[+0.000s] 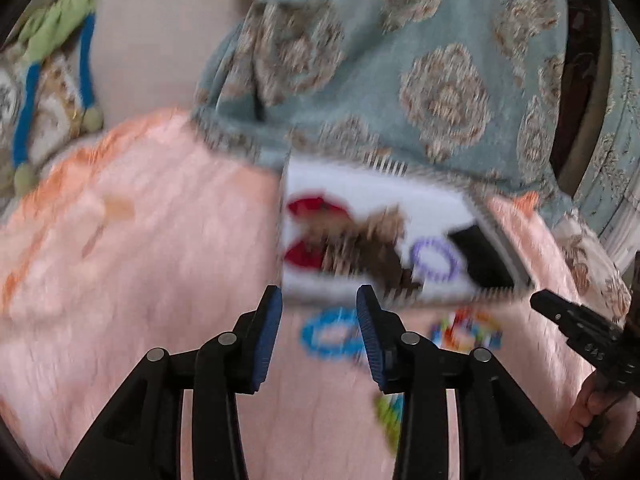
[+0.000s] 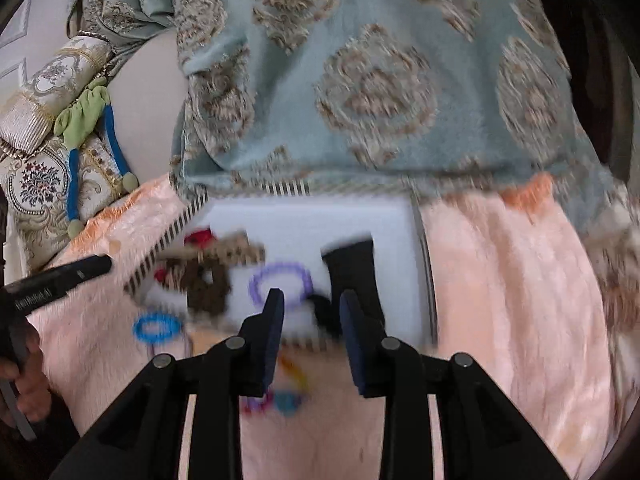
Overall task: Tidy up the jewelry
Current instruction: 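Open the left gripper to drop the lace bow while the right drops the purple bracelet in the box, then lower the left gripper onto the blue bead bracelet and grasp it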
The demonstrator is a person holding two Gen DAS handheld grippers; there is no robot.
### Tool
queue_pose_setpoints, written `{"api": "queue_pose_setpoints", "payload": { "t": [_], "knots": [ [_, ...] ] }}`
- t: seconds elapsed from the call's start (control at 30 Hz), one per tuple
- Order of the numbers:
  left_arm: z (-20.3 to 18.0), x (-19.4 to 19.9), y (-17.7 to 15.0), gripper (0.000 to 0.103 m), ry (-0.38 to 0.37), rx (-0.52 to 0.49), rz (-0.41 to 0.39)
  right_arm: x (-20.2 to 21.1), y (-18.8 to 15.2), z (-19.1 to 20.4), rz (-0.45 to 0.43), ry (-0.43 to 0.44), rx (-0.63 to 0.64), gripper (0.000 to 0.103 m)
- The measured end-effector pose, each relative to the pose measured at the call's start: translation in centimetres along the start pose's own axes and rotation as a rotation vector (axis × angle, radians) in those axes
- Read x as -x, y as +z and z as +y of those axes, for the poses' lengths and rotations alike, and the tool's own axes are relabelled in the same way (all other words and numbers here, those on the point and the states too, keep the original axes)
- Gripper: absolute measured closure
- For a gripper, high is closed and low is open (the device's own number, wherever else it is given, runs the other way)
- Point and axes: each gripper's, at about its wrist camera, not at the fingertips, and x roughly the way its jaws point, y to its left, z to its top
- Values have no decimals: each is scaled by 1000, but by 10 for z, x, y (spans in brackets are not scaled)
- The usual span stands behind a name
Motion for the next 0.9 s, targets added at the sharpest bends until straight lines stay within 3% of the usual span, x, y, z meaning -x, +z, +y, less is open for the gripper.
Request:
{"api": "queue_pose_setpoints", "payload": {
  "t": [0.07, 0.17, 0.37, 0.57, 0.8, 0.83, 0.87, 0.9],
  "knots": [
    [-2, -4, -8, 82, -38, 6, 44, -10, -23, -9, 95, -55, -51, 73],
    [-20, -11, -13, 82, -33, -84, 70, -21, -38, -22, 179, -55, -127, 73],
    [-44, -31, -18, 82, -60, -172, 106, -22, -41, -31, 171, -28, -172, 72],
    [-61, -41, -17, 82, 7, -275, 72, -24, -42, -28, 169, -31, -155, 69],
    [-63, -64, -19, 82, -9, -300, 147, -26, -41, -25, 168, -36, -146, 68],
    [-63, -63, -20, 87, -7, -296, 141, -26, -41, -25, 168, -36, -146, 68],
    [-61, -62, -21, 100, 1, -292, 136, -26, -41, -25, 168, -35, -147, 68],
    [-60, -61, -20, 103, 2, -285, 134, -26, -41, -25, 168, -36, -147, 68]
  ]
}}
